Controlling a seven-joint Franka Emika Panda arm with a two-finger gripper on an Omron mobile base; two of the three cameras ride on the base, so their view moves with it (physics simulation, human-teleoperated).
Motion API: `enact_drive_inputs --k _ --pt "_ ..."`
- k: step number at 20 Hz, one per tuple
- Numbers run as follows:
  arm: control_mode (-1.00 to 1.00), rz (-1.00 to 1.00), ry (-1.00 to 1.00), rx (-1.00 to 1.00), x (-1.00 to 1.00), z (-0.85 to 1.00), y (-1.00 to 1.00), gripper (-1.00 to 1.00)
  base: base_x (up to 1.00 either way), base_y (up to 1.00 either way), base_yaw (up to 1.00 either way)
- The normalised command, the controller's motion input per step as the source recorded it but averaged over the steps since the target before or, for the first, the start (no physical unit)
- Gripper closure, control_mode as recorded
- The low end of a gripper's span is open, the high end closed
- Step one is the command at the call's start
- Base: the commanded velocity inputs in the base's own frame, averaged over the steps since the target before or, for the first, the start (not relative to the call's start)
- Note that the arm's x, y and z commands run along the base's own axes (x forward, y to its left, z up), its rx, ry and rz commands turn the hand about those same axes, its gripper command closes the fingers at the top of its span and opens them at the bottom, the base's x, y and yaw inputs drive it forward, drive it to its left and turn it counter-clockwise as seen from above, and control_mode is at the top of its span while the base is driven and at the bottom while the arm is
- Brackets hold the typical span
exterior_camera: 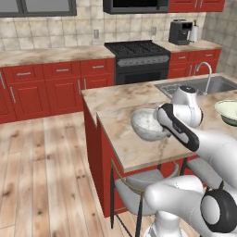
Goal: Pick up the bowls from the cabinet and place each bowl in front of a stool on the dining counter.
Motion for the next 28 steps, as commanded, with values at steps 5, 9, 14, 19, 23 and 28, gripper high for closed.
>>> enact_drive_inputs --k 5,9,14,19,23,28 --pt "-1.00 0.00 0.03 -0.06 -0.03 -0.11 0.02 1.00 0.00 0.00 0.00" --pt "-1.00 0.01 0.00 -0.12 -0.13 0.00 0.02 1.00 0.00 0.00 0.00" --pt "-1.00 0.09 0.00 -0.10 -0.42 0.00 0.00 1.00 0.00 0.00 0.00" --pt "-1.00 0.11 0.00 -0.06 -0.33 -0.01 0.01 1.00 0.00 0.00 0.00" --pt "-1.00 0.10 0.00 -0.03 -0.09 -0.10 0.03 1.00 0.00 0.00 0.00" --pt "-1.00 0.04 0.00 -0.07 0.00 -0.16 0.00 1.00 0.00 0.00 0.00"
